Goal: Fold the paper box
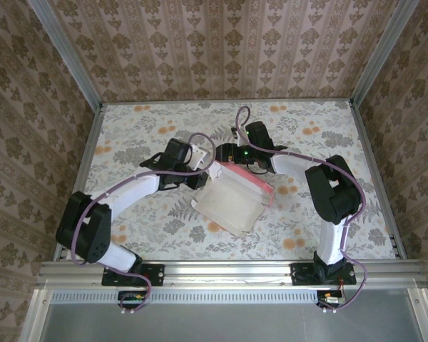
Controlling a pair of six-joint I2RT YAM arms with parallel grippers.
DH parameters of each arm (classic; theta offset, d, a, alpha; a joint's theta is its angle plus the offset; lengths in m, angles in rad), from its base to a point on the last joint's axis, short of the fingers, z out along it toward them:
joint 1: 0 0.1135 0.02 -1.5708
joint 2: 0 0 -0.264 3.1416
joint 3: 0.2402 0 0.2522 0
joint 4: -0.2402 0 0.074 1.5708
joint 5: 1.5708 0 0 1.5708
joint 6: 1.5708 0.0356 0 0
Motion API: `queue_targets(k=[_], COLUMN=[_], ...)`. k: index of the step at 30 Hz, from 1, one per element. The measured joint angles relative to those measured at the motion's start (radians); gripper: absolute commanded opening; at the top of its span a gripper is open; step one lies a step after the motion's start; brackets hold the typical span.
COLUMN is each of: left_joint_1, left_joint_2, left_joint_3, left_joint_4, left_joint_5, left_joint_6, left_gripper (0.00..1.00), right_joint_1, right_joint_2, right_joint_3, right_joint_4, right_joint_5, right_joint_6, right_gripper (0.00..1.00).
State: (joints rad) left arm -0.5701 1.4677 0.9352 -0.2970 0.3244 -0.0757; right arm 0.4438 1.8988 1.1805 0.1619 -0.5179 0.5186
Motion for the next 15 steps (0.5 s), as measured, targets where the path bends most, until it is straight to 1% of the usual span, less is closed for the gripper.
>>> queue_targets(k=[5,7,10,15], left_joint_1=[0.045,0.07,0.093,0.094], left_joint_2=[-0.029,-0.027,-0.016,0.045], left_joint_3=[-0.063,-0.098,-0.145,-0.169], left_joint_4=[0.042,0.077,0.169,0.32], left_joint_5=[0.024,0.032,0.04,0.064], left_joint_6=[-0.003,-0.005,-0.003,0.023], left_gripper=[0.19,0.22,0.23,0.27], right_joint_1=[0.0,0.0,0.0,0.0], right_joint_2=[-0.003,-0.004,-0.005,-0.008], right_joint_3=[-0.011,-0.011,-0.012,-0.018], right_joint_4=[0.016,0.016,0.016,0.019], right_joint_5=[0.0,0.0,0.0,0.0], right_joint_6=[0.0,0.0,0.0,0.0], right_gripper=[0.76,0.75,0.75,0.75])
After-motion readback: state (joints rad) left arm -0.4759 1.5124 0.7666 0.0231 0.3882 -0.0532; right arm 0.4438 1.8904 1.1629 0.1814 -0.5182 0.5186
